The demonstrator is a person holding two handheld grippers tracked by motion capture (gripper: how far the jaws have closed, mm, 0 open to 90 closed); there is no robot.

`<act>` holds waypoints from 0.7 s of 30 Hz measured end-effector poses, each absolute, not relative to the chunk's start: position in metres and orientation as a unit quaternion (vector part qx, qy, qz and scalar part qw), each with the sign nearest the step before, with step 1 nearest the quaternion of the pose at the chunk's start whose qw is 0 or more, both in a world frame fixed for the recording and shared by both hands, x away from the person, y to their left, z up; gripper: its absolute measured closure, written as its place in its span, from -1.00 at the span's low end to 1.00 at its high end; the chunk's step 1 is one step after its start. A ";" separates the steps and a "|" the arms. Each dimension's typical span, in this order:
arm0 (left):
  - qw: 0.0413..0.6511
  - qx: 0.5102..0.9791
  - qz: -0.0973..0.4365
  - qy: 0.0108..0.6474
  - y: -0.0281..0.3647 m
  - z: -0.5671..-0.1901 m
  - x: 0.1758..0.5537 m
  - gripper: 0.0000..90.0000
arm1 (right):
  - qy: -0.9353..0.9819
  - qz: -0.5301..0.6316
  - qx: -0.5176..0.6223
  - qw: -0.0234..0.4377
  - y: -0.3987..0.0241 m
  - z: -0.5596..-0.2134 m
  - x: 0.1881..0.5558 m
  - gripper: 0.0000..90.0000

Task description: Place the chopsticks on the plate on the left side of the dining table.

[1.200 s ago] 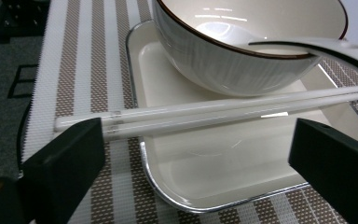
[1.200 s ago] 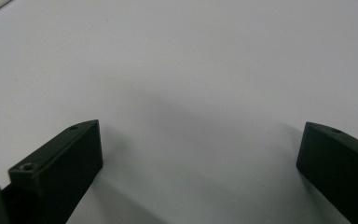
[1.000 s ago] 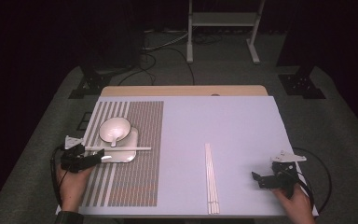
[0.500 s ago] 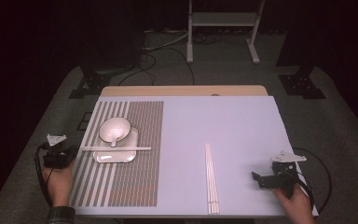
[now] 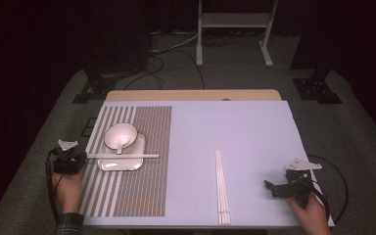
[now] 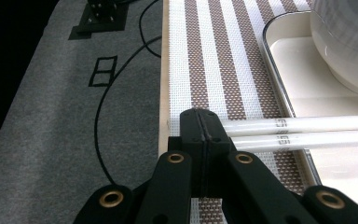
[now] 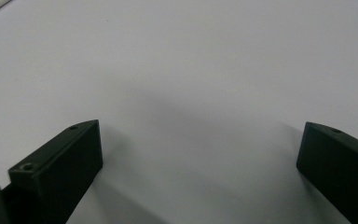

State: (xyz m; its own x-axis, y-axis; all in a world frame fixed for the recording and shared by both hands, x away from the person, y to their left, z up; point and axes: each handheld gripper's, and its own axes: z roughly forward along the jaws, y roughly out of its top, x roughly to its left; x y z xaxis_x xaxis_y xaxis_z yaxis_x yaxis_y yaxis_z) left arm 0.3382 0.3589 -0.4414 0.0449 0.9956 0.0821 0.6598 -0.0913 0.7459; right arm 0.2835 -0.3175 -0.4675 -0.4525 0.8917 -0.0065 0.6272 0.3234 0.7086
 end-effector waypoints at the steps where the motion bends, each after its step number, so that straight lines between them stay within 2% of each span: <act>1: 0.271 0.670 0.311 0.617 0.359 -0.441 0.338 1.00 | 0.788 0.325 0.482 0.203 -0.317 -0.468 0.284 -1.00; 6: 0.269 0.669 0.312 0.619 0.360 -0.441 0.337 1.00 | 0.788 0.325 0.482 0.203 -0.317 -0.468 0.284 -1.00; 11: 0.279 0.666 0.311 0.618 0.363 -0.436 0.333 0.91 | 0.788 0.325 0.482 0.203 -0.317 -0.468 0.284 -1.00; 18: 0.298 0.671 0.294 0.612 0.360 -0.430 0.323 0.71 | 0.787 0.326 0.482 0.203 -0.317 -0.468 0.284 -1.00; 21: 0.316 0.672 0.276 0.611 0.359 -0.429 0.317 0.54 | 0.788 0.326 0.482 0.203 -0.318 -0.468 0.284 -1.00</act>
State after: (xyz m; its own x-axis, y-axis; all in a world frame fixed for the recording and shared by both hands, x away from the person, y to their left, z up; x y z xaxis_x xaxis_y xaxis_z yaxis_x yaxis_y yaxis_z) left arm 0.3169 0.3589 -0.4291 0.1013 0.9947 -0.0158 0.6466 -0.0538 0.7609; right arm 0.2836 -0.3175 -0.4676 -0.4529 0.8915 -0.0065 0.6267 0.3235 0.7089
